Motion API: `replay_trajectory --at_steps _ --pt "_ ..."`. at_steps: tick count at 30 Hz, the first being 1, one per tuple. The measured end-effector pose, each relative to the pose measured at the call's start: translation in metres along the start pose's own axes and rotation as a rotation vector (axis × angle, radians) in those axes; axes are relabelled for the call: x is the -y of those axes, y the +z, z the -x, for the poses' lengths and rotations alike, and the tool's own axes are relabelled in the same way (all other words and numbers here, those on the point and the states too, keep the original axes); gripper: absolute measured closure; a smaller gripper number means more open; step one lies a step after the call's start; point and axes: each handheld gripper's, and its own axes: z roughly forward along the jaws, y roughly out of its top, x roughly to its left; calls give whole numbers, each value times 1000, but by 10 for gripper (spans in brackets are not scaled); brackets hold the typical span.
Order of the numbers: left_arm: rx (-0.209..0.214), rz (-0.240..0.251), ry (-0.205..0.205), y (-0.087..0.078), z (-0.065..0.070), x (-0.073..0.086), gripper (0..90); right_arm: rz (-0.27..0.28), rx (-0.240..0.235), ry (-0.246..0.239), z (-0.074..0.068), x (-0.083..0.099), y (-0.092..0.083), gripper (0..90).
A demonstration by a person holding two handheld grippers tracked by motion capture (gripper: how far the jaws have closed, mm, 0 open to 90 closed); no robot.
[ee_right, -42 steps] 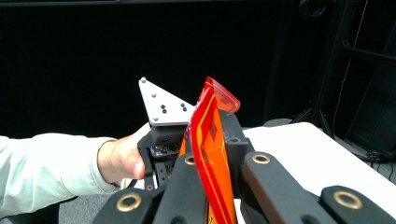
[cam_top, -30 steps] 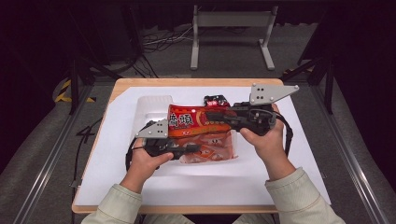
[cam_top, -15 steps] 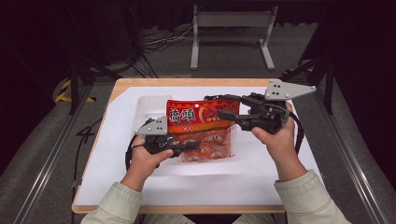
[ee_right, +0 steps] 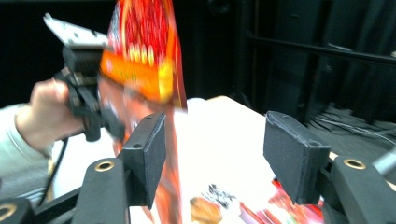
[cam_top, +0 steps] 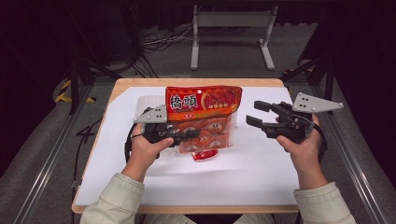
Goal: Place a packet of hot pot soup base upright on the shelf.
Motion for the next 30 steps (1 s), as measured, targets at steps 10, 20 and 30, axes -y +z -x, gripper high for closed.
replay_trajectory --at_steps 10,20,30 --pt "-39 3 7 -3 -6 -8 709 3 64 51 12 38 -24 391" --pt "-62 13 -7 -6 -19 -15 709 -11 90 55 14 43 -29 390" --pt "-134 18 5 -20 -30 -31 709 -17 96 73 18 48 -30 393"
